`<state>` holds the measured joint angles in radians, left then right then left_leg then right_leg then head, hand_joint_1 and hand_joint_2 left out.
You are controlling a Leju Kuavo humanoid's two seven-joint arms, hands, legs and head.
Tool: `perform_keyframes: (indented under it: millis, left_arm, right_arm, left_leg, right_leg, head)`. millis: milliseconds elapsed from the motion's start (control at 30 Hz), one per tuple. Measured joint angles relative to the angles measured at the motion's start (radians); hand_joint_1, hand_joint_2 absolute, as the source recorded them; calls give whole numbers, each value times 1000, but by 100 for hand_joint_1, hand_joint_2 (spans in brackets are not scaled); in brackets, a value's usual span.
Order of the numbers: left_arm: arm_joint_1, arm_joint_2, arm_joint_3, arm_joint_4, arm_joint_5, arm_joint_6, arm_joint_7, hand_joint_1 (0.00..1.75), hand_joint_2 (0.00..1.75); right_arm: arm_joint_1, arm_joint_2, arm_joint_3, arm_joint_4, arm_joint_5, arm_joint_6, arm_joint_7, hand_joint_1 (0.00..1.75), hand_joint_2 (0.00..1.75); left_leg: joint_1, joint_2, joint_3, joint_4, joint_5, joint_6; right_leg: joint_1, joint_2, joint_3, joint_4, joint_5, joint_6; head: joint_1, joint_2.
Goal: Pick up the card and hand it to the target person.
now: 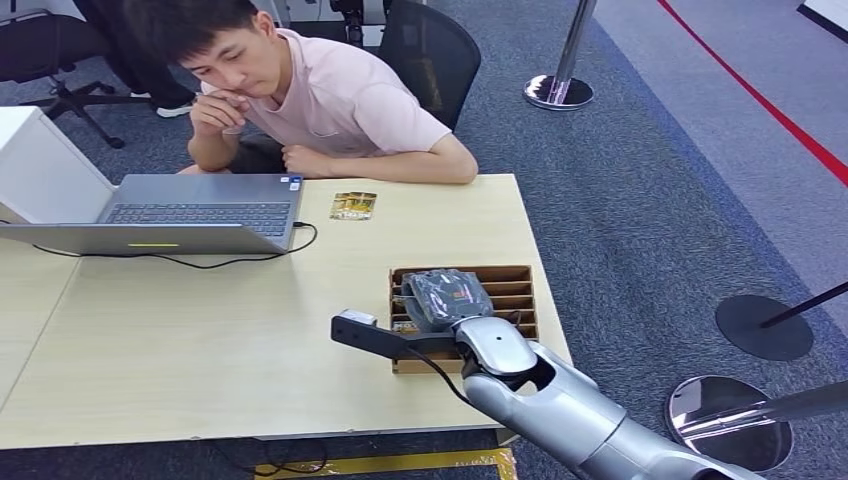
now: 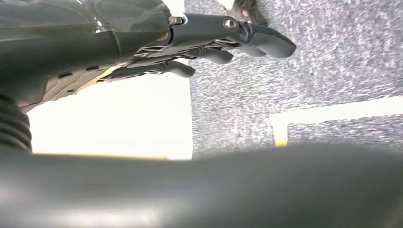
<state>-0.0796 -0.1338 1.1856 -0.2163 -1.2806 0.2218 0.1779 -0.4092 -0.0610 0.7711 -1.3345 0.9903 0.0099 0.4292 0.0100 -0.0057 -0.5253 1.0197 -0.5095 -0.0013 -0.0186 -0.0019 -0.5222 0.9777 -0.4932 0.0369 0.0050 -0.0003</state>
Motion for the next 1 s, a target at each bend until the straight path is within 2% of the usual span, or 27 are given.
perform_keyframes:
  millis: [433, 800, 1000]
  left_arm:
    - [0, 1, 1, 0, 11, 22, -8, 0, 175]
    - [1, 1, 2, 0, 18, 16, -2, 0, 175]
    - [0, 1, 2, 0, 17, 11, -5, 0, 175]
  right_arm:
    - [0, 0, -14, -19, -31, -36, -35, 143, 175]
    - [-22, -15, -108, -201, -128, -109, -128, 143, 175]
    - [-30, -20, -130, -248, -67, -173, -228, 143, 175]
  left_leg:
    - [0, 0, 0, 0, 0, 0]
    - [0, 0, 0, 0, 1, 0]
    - [0, 0, -1, 0, 1, 0]
  right_leg:
    - [0, 0, 0, 0, 0, 0]
    - [0, 0, 0, 0, 0, 0]
    - [0, 0, 0, 0, 0, 0]
  head:
    - [0, 0]
    - [0, 0]
    - [0, 0]
